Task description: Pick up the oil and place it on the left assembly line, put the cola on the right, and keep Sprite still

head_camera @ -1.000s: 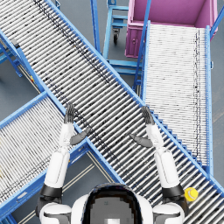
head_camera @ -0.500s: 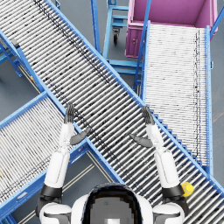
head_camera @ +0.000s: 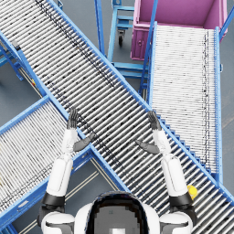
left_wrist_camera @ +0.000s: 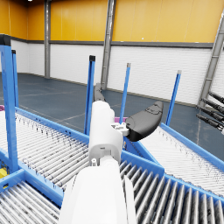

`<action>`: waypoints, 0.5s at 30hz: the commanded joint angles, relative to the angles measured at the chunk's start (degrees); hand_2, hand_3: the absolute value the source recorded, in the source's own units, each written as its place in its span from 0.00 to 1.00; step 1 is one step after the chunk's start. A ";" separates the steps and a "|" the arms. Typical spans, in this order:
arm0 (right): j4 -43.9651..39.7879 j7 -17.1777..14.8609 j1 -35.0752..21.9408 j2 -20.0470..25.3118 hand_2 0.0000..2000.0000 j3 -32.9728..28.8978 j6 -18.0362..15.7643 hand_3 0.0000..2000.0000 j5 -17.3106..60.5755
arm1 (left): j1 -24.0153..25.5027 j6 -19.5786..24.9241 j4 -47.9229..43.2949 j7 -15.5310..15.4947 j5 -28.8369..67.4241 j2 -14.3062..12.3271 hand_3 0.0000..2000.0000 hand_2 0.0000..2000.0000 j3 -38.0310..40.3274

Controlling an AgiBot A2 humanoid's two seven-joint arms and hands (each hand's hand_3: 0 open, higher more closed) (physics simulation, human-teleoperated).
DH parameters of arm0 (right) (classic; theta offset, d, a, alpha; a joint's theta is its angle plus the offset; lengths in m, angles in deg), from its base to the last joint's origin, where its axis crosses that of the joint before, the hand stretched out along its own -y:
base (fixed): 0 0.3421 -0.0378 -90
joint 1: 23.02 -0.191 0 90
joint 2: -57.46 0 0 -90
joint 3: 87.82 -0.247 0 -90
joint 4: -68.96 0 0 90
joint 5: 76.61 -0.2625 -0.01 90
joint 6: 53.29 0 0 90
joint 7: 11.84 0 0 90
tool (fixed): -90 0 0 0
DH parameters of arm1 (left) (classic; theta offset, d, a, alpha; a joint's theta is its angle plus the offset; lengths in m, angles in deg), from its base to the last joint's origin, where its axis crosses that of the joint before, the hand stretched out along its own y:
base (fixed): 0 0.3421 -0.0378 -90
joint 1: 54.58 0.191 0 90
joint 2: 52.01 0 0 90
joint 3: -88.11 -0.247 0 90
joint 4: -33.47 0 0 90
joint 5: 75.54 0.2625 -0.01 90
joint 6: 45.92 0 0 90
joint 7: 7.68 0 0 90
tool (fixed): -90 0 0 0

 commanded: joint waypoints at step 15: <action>-0.97 5.58 -3.10 3.56 0.00 -0.12 5.51 0.00 -0.01 | -3.44 5.57 0.68 -5.56 -0.01 -3.10 0.00 0.00 6.15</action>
